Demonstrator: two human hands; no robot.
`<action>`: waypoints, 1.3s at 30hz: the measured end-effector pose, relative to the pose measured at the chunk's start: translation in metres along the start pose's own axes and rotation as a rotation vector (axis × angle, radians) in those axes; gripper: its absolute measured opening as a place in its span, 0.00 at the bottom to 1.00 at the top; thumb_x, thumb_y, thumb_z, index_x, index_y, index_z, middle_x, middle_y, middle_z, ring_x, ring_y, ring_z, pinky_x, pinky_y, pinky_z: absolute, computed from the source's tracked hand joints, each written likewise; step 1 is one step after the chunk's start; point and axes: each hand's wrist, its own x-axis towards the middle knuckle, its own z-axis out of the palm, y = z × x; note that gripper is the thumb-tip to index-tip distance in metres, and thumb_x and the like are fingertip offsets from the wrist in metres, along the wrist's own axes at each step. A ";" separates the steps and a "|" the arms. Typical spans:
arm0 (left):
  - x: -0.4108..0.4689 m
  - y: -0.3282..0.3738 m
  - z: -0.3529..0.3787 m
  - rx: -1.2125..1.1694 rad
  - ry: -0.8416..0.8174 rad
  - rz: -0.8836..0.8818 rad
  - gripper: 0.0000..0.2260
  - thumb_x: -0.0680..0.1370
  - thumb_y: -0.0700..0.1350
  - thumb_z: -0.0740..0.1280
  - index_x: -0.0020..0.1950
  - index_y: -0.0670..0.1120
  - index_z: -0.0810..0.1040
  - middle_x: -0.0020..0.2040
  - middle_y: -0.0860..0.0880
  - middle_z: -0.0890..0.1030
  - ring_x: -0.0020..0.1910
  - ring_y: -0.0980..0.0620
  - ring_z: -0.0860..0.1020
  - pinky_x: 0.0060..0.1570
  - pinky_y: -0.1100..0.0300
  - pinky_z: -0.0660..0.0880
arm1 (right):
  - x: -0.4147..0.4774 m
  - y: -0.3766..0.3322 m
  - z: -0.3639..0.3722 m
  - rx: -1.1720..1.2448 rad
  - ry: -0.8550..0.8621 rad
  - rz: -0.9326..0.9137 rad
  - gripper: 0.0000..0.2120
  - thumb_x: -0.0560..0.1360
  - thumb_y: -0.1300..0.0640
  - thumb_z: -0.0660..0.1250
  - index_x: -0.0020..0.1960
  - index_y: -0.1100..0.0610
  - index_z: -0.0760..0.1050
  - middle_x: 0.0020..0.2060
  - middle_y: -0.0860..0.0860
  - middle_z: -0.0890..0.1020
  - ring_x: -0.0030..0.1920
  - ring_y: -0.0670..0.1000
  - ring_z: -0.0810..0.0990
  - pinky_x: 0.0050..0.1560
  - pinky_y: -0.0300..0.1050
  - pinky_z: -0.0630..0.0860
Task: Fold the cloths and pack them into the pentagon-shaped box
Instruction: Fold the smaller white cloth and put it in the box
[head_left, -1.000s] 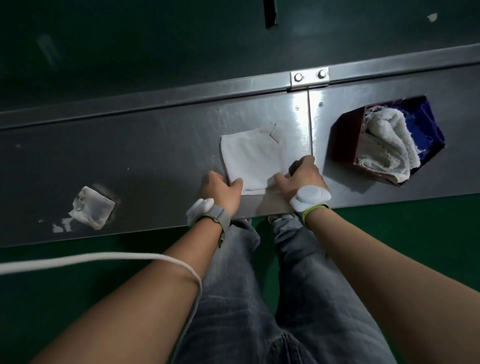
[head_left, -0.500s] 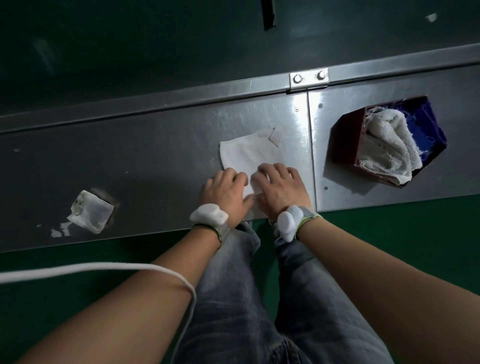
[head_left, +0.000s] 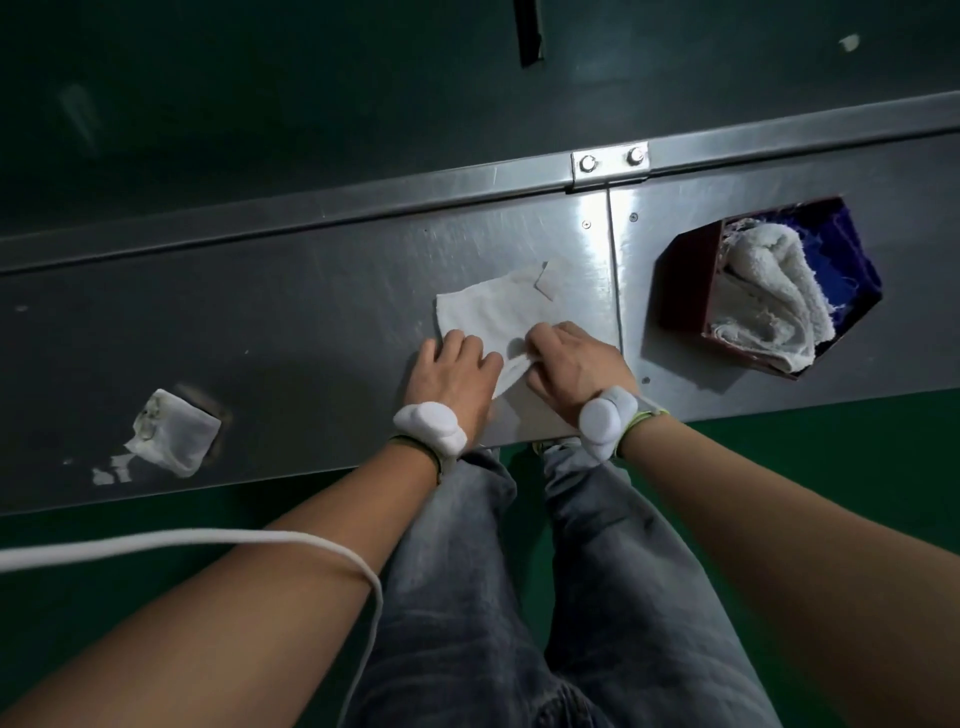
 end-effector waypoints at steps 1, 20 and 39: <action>0.000 -0.004 -0.001 -0.100 0.012 -0.025 0.10 0.71 0.49 0.64 0.50 0.48 0.72 0.50 0.46 0.77 0.53 0.43 0.71 0.47 0.50 0.66 | 0.004 0.001 -0.005 0.020 -0.009 0.027 0.10 0.75 0.50 0.60 0.52 0.55 0.67 0.44 0.54 0.80 0.44 0.58 0.77 0.38 0.52 0.76; 0.040 -0.037 -0.011 -0.803 0.148 -0.891 0.10 0.74 0.52 0.67 0.43 0.46 0.73 0.46 0.44 0.80 0.41 0.45 0.75 0.39 0.59 0.64 | 0.090 -0.001 -0.026 -0.207 0.079 0.189 0.16 0.74 0.52 0.63 0.62 0.52 0.69 0.57 0.57 0.74 0.55 0.62 0.73 0.44 0.52 0.70; 0.054 0.053 -0.083 -1.092 -0.186 -0.237 0.05 0.73 0.39 0.68 0.44 0.48 0.76 0.41 0.45 0.81 0.42 0.47 0.78 0.48 0.51 0.75 | -0.069 0.024 -0.078 0.407 -0.239 0.494 0.14 0.70 0.47 0.70 0.50 0.53 0.74 0.48 0.55 0.82 0.50 0.57 0.80 0.42 0.42 0.69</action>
